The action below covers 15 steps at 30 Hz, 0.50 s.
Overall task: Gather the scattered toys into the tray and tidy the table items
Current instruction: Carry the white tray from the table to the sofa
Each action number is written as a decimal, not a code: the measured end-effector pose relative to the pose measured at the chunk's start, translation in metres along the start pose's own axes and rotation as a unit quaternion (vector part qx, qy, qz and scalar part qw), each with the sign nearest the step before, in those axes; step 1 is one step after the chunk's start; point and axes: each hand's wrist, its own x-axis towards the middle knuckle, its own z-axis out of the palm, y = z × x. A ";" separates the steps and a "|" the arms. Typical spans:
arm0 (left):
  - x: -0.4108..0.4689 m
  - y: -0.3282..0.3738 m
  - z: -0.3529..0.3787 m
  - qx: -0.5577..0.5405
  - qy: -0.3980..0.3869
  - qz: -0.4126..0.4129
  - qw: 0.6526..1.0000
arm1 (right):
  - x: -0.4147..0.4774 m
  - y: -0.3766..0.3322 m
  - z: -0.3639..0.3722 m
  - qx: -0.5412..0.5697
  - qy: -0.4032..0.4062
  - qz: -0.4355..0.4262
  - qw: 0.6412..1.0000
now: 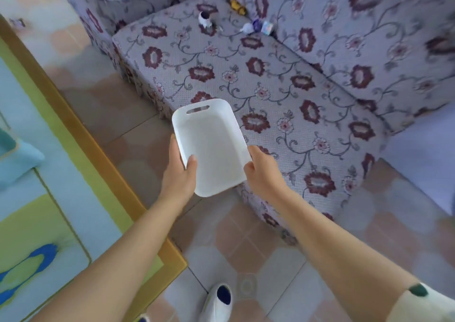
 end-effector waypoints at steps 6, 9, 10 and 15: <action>0.029 0.051 0.054 -0.022 -0.062 0.040 0.997 | 0.016 0.041 -0.062 0.030 0.049 0.031 0.998; 0.048 0.069 0.072 -0.022 -0.060 0.044 0.997 | 0.033 0.052 -0.081 0.019 0.069 0.026 0.997; 0.057 0.076 0.078 -0.021 -0.060 0.048 0.997 | 0.041 0.055 -0.087 0.019 0.072 0.024 0.997; 0.107 0.106 0.090 -0.021 -0.063 0.079 0.995 | 0.091 0.058 -0.112 0.031 0.084 0.030 0.996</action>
